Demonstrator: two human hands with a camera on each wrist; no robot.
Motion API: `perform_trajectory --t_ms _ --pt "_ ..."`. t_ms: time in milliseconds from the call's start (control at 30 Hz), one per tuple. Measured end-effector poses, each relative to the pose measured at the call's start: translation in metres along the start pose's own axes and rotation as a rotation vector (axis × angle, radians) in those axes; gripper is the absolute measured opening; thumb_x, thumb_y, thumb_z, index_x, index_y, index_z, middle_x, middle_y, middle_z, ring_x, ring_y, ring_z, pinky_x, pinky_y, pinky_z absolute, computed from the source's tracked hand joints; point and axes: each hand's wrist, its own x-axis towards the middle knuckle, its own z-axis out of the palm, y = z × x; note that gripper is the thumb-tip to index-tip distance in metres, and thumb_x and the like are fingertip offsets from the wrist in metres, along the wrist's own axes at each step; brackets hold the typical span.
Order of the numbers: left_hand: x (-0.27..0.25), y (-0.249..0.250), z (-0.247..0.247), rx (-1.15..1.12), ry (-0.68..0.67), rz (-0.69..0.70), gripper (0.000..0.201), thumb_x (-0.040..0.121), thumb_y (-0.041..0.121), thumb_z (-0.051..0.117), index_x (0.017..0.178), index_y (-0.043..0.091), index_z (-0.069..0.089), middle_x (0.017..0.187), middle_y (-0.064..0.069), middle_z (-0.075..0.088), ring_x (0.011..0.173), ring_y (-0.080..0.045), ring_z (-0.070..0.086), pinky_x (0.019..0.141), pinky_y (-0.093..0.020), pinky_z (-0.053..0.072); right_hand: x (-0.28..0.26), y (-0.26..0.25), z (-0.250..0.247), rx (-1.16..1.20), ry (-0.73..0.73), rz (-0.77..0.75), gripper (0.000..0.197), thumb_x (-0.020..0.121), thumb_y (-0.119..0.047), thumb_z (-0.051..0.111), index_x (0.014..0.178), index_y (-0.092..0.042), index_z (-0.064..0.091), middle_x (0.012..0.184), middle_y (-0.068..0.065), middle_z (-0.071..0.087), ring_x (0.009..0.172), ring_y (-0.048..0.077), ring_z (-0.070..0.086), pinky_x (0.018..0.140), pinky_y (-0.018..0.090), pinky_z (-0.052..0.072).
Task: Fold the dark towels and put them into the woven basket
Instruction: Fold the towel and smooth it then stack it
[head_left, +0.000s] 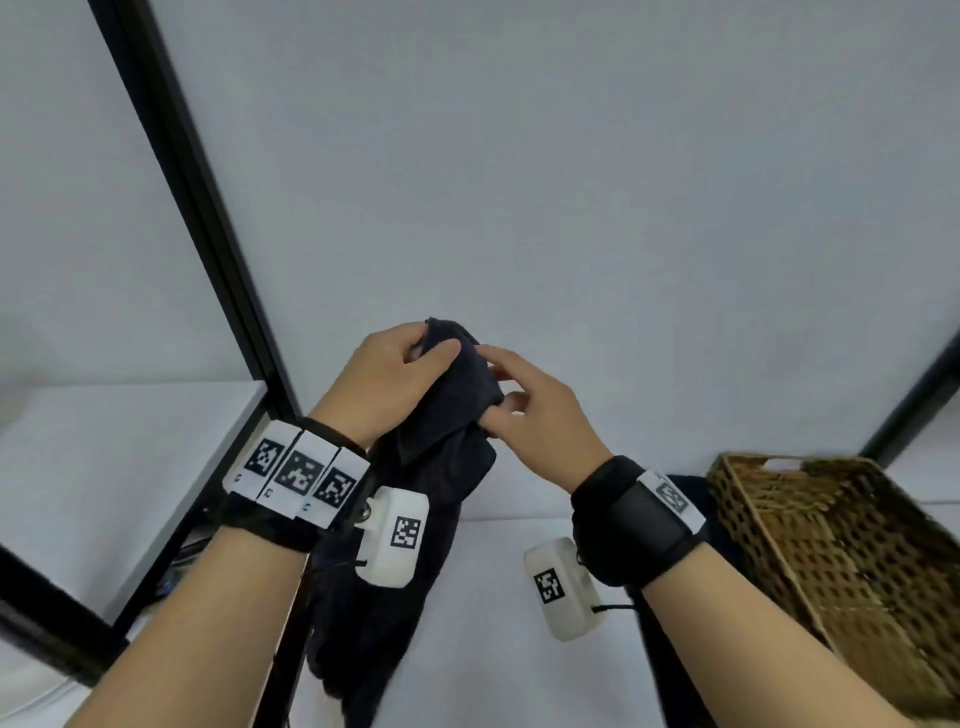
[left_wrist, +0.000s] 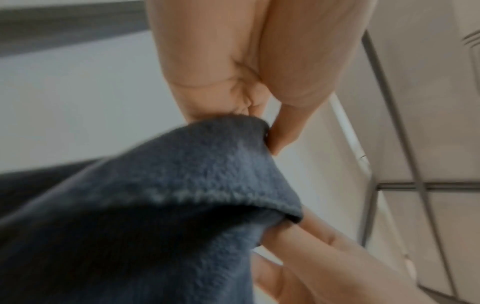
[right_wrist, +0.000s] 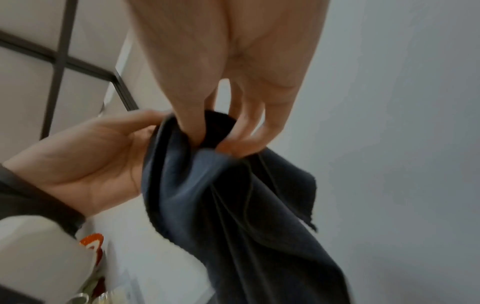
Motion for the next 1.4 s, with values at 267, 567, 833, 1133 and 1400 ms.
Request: perform_trajectory --t_ms 267,567,833,1133,1400 --pt "-0.048 0.063 0.005 -0.086 -0.145 0.162 0.050 0.077 0.019 0.081 0.120 0.033 0.059 0.110 0.014 0.069 0.102 0.002 0.064 0.084 -0.016 0.053 -0.034 -0.069 -0.056 -0.098 0.286 0.006 0.012 0.085 -0.019 0.058 0.078 -0.023 0.067 0.067 -0.006 0.065 0.048 0.017 0.068 0.050 0.030 0.057" --pt "-0.102 0.063 0.032 -0.280 0.175 0.149 0.026 0.091 0.011 0.057 0.090 0.033 0.069 0.086 0.015 0.071 0.079 0.001 0.067 0.060 -0.018 0.054 -0.107 -0.088 -0.092 -0.186 0.338 0.048 0.021 0.072 -0.044 0.082 0.072 -0.026 0.072 0.062 -0.011 0.066 0.048 0.012 0.065 0.055 0.016 0.050" --pt "-0.125 0.067 0.039 0.051 0.199 0.246 0.020 0.080 0.018 0.071 0.075 0.037 0.070 0.077 0.025 0.069 0.076 0.006 0.062 0.069 -0.006 0.044 -0.166 -0.082 -0.124 -0.409 0.553 0.021 0.010 0.088 -0.026 0.064 0.085 -0.028 0.074 0.083 -0.017 0.070 0.086 -0.001 0.059 0.075 0.006 0.039" --pt "-0.159 -0.022 0.049 0.153 0.100 0.004 0.015 0.080 0.015 0.077 0.079 0.030 0.074 0.079 0.016 0.072 0.080 -0.002 0.065 0.078 -0.017 0.046 -0.207 0.005 -0.108 -0.627 0.371 0.271 0.018 0.091 -0.027 0.064 0.102 -0.019 0.076 0.102 0.005 0.068 0.104 0.023 0.059 0.087 0.022 0.035" --pt "-0.221 -0.144 0.085 0.299 -0.112 -0.338 0.004 0.088 0.015 0.069 0.084 0.015 0.070 0.083 -0.002 0.069 0.081 -0.019 0.061 0.068 -0.021 0.042 -0.257 0.109 -0.046 -0.560 0.085 0.607 0.025 0.096 -0.036 0.057 0.092 -0.017 0.074 0.093 0.005 0.070 0.091 0.022 0.065 0.085 0.033 0.049"
